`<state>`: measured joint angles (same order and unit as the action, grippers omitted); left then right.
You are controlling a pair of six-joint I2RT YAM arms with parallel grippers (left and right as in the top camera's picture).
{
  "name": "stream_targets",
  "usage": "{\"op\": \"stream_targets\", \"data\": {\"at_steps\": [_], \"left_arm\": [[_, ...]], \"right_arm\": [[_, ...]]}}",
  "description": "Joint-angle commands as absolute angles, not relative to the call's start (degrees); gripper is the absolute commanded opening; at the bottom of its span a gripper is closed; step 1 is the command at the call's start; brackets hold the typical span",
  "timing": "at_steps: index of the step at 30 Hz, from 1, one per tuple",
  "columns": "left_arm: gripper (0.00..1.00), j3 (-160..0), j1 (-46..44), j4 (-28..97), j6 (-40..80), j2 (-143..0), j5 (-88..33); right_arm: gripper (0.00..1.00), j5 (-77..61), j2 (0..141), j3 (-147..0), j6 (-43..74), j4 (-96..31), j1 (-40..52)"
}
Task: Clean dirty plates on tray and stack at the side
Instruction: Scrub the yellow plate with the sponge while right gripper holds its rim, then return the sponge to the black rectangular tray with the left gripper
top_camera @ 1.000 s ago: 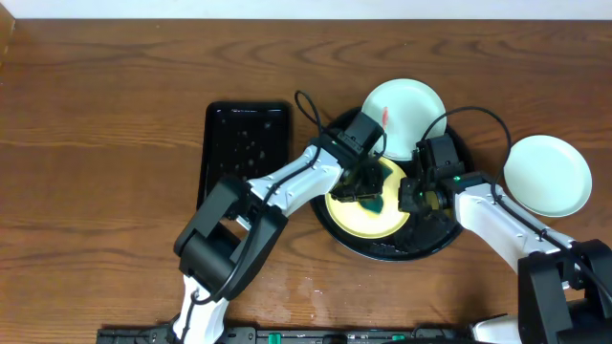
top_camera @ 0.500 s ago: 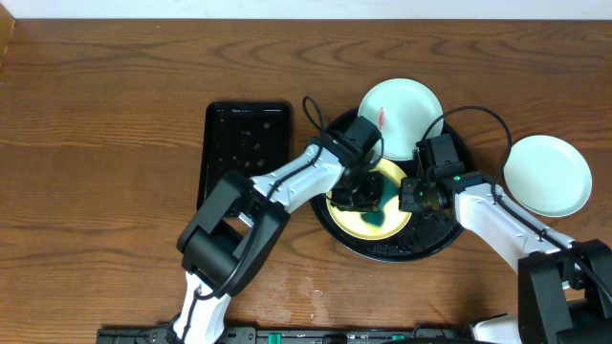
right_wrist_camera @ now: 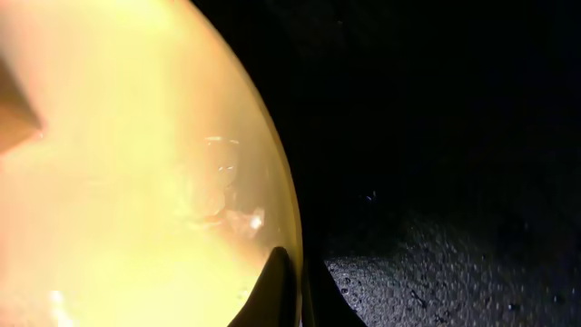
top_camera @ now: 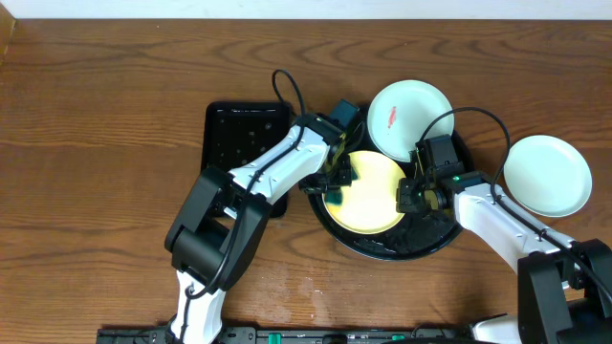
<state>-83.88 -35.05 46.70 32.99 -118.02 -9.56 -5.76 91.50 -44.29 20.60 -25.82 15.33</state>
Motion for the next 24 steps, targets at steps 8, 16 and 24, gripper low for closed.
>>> {"op": "stream_targets", "data": {"at_steps": [8, 16, 24], "left_arm": [[0.08, -83.61, -32.69, 49.08, 33.17, -106.80, 0.82], [0.08, -83.59, -27.00, 53.69, 25.06, -99.46, 4.47], [0.08, -76.25, -13.61, 48.60, 24.86, -101.97, 2.46]], "right_arm": [[0.01, 0.14, 92.92, -43.29, 20.12, -26.81, 14.83], [0.01, -0.91, 92.92, -43.29, 19.57, -27.40, 14.83], [0.01, -2.33, 92.92, -43.29, 15.57, -27.00, 14.90]]}}
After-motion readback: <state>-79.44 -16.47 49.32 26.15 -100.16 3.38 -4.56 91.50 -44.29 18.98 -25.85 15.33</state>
